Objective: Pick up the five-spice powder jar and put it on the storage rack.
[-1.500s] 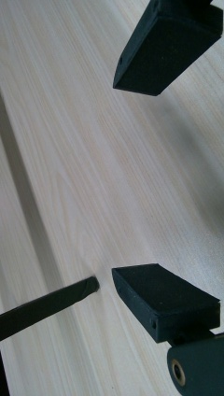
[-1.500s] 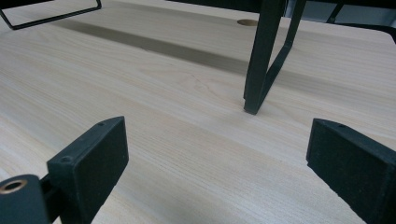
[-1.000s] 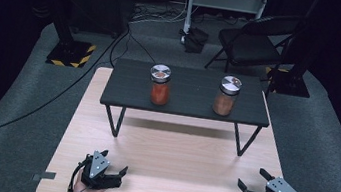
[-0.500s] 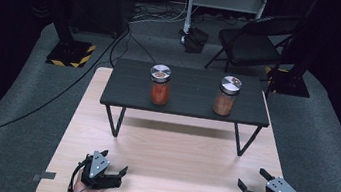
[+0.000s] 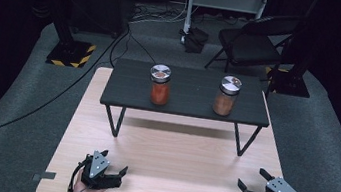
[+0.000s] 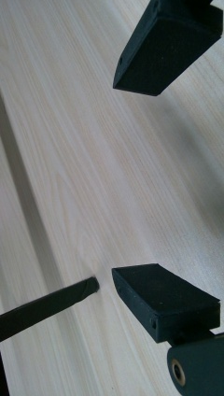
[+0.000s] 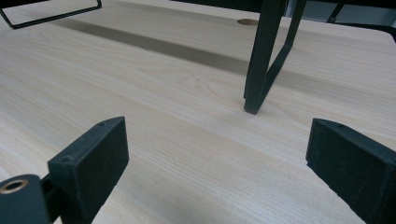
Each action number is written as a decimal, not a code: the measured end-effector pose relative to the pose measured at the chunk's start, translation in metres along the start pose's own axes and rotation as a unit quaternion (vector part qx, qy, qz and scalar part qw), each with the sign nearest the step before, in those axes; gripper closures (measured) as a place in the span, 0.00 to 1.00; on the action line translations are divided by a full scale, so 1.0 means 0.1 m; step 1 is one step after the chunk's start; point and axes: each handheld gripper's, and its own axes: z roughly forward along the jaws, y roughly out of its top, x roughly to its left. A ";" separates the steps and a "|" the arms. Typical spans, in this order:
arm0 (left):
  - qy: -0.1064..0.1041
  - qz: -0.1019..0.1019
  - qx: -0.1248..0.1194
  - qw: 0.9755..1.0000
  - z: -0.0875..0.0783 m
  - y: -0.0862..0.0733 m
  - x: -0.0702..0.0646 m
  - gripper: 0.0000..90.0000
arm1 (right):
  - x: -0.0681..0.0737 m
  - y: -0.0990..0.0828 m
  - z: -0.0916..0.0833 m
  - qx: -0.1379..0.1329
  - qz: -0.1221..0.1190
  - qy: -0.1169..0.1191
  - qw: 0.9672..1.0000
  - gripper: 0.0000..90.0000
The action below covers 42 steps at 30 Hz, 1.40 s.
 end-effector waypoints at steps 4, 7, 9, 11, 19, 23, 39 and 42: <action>0.000 0.000 0.000 1.000 0.00 0.00 0.00 0.10 | 0.00 0.00 0.00 0.000 -0.001 0.000 1.000 0.05; 0.000 0.000 0.000 1.000 0.00 0.00 0.00 0.10 | 0.00 0.00 0.00 0.000 -0.001 0.000 1.000 0.05; 0.000 0.000 0.000 1.000 0.00 0.00 0.00 0.10 | 0.00 0.00 0.00 0.000 -0.001 0.000 1.000 0.05; 0.001 0.001 0.000 1.000 0.00 0.00 0.00 0.10 | 0.00 0.00 0.00 0.000 -0.002 0.000 1.000 0.05; 0.000 0.000 0.001 1.000 0.00 0.00 0.00 0.10 | 0.00 0.01 0.00 0.002 -0.003 0.001 1.000 0.06; 0.000 0.001 0.001 1.000 0.00 0.00 0.00 0.10 | 0.00 0.01 0.00 0.003 -0.005 0.001 1.000 0.06; 0.000 0.002 0.002 1.000 0.00 0.01 0.00 0.10 | 0.01 0.01 0.01 0.003 -0.005 0.001 1.000 0.06; 0.001 0.001 0.002 1.000 0.00 0.01 0.00 0.10 | 0.01 0.01 0.01 0.003 -0.005 0.001 1.000 0.06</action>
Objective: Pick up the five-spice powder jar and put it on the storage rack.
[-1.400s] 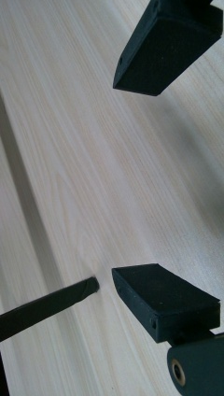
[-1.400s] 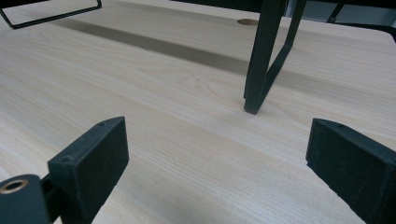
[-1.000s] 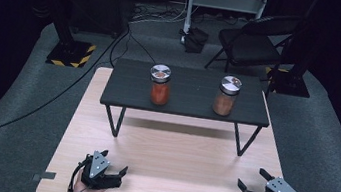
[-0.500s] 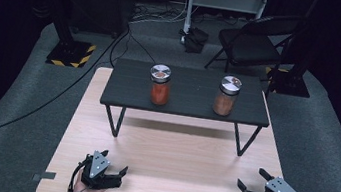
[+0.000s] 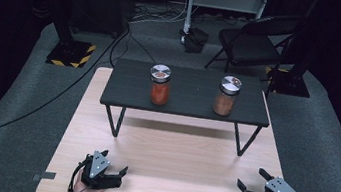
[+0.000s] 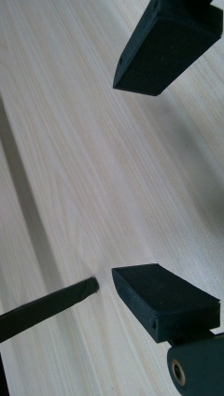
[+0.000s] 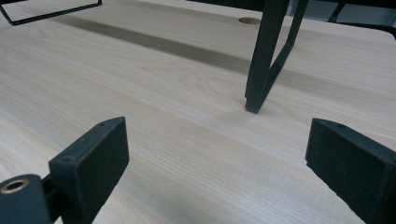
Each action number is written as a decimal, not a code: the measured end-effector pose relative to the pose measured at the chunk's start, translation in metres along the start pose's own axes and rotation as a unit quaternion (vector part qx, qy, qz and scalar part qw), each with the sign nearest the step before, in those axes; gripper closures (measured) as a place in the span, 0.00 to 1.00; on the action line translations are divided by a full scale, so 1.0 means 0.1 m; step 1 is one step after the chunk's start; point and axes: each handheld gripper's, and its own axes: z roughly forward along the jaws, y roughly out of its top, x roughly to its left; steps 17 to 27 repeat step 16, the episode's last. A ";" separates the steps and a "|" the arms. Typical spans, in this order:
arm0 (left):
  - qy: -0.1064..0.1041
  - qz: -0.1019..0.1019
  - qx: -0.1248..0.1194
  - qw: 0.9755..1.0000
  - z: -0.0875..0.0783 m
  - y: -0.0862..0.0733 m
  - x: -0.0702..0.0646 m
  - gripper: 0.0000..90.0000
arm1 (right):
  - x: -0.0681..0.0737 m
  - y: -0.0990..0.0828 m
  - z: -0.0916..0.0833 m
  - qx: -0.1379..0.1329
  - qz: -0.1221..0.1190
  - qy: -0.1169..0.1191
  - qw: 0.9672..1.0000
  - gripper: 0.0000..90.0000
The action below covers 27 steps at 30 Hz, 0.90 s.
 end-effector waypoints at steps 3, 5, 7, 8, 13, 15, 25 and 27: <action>0.000 0.000 0.000 1.000 0.00 0.00 0.00 0.10 | 0.00 0.00 0.00 0.000 0.000 0.000 1.000 0.06; 0.000 0.000 0.000 1.000 0.00 0.00 0.00 0.10 | 0.00 0.00 0.00 0.000 0.000 0.000 1.000 0.06; 0.000 0.000 0.001 1.000 0.00 0.00 0.00 0.10 | 0.00 0.00 0.00 0.000 0.000 0.000 1.000 0.06; 0.000 0.000 0.000 1.000 0.00 0.00 0.00 0.10 | 0.00 0.00 0.00 0.000 0.000 0.000 1.000 0.06; 0.000 0.000 0.001 1.000 0.00 0.00 0.00 0.10 | 0.00 0.00 0.00 -0.001 0.001 0.000 1.000 0.06; -0.001 0.000 0.001 1.000 0.00 0.00 0.00 0.10 | 0.00 0.00 0.00 -0.001 0.002 0.000 1.000 0.06; -0.001 0.000 0.001 1.000 0.00 0.00 0.00 0.10 | 0.00 0.00 0.00 -0.001 0.003 0.000 1.000 0.06; -0.001 0.000 0.001 1.000 0.00 0.00 0.00 0.10 | 0.00 0.00 0.00 -0.001 0.003 0.000 1.000 0.06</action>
